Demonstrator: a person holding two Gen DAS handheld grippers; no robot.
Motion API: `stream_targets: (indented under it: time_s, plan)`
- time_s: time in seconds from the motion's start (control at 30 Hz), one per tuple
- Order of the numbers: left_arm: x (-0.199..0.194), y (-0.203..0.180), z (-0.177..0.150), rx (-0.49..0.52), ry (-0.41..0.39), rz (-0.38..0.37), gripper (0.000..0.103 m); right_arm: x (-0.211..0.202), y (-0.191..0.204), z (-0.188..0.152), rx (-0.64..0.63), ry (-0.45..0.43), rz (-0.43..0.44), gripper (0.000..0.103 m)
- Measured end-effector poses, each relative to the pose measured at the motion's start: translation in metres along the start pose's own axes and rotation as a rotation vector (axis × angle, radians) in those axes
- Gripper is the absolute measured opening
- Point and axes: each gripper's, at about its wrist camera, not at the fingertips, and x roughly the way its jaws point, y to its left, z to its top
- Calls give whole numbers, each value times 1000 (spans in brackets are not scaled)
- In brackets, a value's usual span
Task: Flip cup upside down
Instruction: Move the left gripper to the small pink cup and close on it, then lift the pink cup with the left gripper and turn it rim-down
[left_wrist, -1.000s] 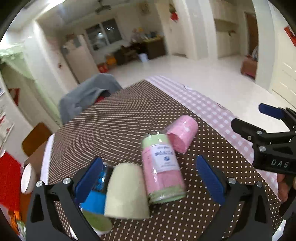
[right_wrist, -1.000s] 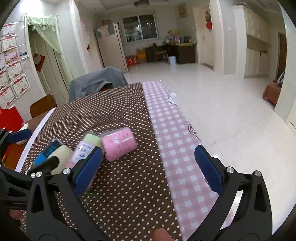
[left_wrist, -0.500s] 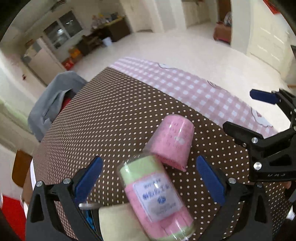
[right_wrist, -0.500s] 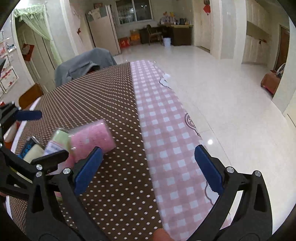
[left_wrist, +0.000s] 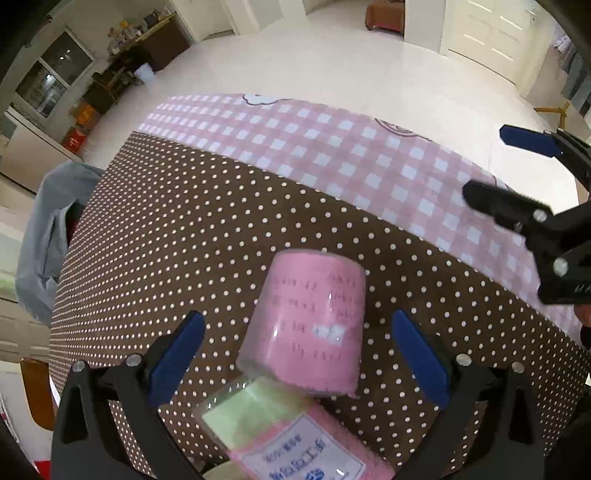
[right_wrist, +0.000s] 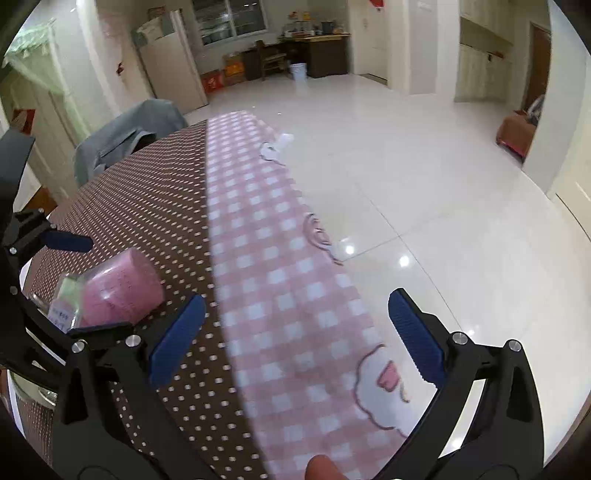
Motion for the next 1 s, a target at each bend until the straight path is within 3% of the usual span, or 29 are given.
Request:
stream_targets:
  time_s: [0.03,0.17,0.37,0.57,0.83,1.0]
  plan:
    - [4,0,1,5,14,-2,97,0,-2,0,5,0,0,97]
    - [17,-3,3,11,68,-24,67,-1,-7,1,13,-5,3,97]
    - [14,-2,8,-10,37,-23,65,-3,-9,1,20,-8,13,97]
    - [-17,19,17,-152,-69,-6,65,-18,-11,-1,25,-33,23,97]
    - [-61,13,2,-225,-158,7,65,-47,-1,-7,14,-79,36,97]
    - [-94,7,-26,-262,-220,19,65,-72,7,-18,-3,-112,50,97]
